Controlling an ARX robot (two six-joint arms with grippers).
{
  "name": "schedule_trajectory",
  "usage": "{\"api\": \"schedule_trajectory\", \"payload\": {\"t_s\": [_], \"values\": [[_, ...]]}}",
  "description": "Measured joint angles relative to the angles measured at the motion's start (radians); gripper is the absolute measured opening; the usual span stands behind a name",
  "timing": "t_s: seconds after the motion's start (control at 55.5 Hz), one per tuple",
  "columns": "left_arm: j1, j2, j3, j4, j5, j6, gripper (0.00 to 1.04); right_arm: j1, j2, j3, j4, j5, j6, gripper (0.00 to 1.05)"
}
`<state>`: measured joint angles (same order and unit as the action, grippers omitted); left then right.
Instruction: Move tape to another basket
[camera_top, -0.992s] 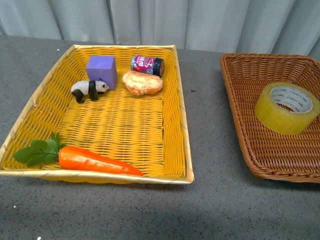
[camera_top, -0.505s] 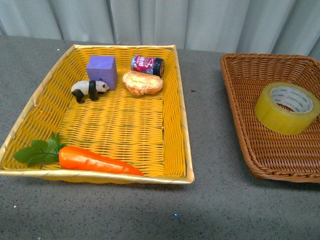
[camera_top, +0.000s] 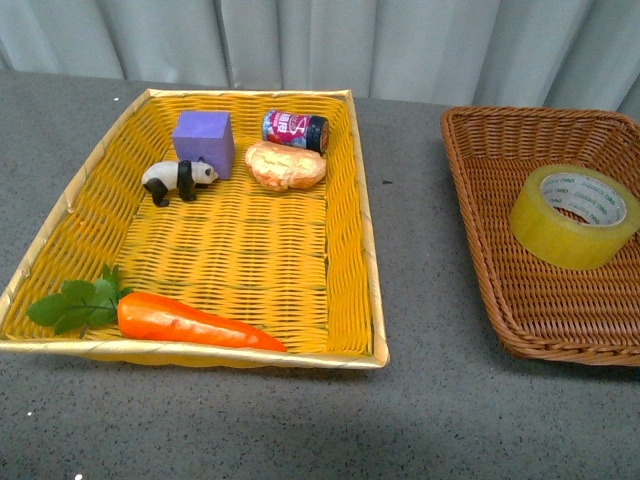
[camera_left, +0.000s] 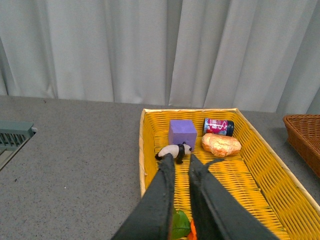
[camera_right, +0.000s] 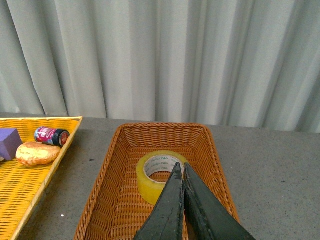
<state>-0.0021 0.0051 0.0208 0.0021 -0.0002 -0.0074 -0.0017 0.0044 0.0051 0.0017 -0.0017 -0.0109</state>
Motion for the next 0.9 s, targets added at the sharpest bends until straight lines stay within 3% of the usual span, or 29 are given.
{"api": "schedule_trajectory", "payload": {"t_s": [0.469,0.505,0.901], "values": [[0.000,0.000,0.000,0.000,0.000,0.000,0.99,0.000,-0.001,0.000,0.000,0.000,0.000,0.92],[0.000,0.000,0.000,0.000,0.000,0.002,0.99,0.000,-0.001,0.000,0.000,0.000,0.001,0.97],[0.000,0.000,0.000,0.000,0.000,0.003,0.98,0.000,-0.001,0.000,0.000,0.000,0.001,0.96]]}}
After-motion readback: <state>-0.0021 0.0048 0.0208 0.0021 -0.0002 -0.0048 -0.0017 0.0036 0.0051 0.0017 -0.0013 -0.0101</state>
